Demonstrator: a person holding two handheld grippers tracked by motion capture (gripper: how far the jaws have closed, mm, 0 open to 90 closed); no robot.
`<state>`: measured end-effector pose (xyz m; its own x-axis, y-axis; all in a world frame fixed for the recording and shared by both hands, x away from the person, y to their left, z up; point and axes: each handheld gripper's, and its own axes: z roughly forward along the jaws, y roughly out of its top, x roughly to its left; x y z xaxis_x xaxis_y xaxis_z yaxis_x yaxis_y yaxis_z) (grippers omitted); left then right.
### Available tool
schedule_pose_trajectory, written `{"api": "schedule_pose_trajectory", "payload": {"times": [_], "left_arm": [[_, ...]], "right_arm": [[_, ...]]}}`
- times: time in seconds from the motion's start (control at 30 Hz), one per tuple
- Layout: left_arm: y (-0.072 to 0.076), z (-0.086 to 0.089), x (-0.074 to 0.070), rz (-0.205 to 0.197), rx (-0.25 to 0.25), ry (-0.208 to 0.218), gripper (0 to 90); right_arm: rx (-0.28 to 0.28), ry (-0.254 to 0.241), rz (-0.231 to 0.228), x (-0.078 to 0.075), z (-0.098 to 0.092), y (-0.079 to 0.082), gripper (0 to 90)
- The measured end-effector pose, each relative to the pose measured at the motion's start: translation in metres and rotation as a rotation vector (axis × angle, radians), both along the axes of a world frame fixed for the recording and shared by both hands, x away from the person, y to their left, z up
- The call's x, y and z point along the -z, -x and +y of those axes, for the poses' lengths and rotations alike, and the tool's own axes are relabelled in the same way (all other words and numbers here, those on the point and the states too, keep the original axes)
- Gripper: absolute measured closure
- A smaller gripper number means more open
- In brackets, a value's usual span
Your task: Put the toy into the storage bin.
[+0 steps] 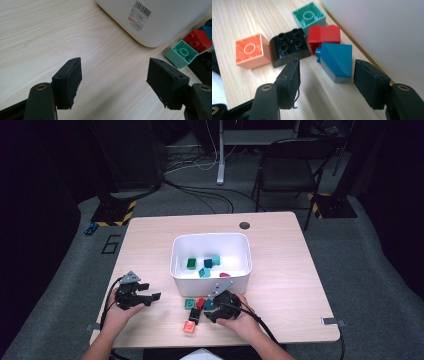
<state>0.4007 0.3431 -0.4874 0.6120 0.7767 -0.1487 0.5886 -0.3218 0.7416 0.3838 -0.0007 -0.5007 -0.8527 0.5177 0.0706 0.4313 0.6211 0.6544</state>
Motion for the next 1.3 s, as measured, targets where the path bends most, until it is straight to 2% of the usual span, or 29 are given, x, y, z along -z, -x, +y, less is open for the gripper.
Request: {"api": "schedule_pose_trajectory", "payload": {"times": [0.1,0.13,0.33,0.5,0.67,0.77,0.83,1.3], "left_arm": [[0.0,0.0,0.0,0.005,0.003,-0.003,27.7],[0.0,0.0,0.0,0.005,0.004,-0.003,27.7],[0.0,0.0,0.0,0.001,0.0,0.001,27.7],[0.0,0.0,0.0,0.002,0.001,0.001,27.7],[0.0,0.0,0.0,0.001,0.003,-0.003,27.6],[0.0,0.0,0.0,0.012,0.001,0.0,27.6],[0.0,0.0,0.0,0.004,0.005,-0.004,27.6],[0.0,0.001,0.0,0.007,0.001,-0.003,27.7]], "right_arm": [[-0.001,-0.011,-0.002,0.0,0.003,-0.001,42.3],[-0.001,-0.005,0.01,-0.001,0.004,-0.001,43.8],[-0.009,-0.006,-0.003,0.001,0.01,-0.003,44.5],[-0.025,0.008,-0.014,0.002,0.013,-0.004,56.0],[-0.021,0.013,-0.003,0.001,0.014,-0.002,56.4],[-0.044,0.016,0.002,0.0,0.012,-0.002,56.5],[-0.054,0.014,0.01,-0.002,0.011,0.0,56.4],[-0.076,0.011,0.036,-0.025,0.001,0.005,56.4]]}}
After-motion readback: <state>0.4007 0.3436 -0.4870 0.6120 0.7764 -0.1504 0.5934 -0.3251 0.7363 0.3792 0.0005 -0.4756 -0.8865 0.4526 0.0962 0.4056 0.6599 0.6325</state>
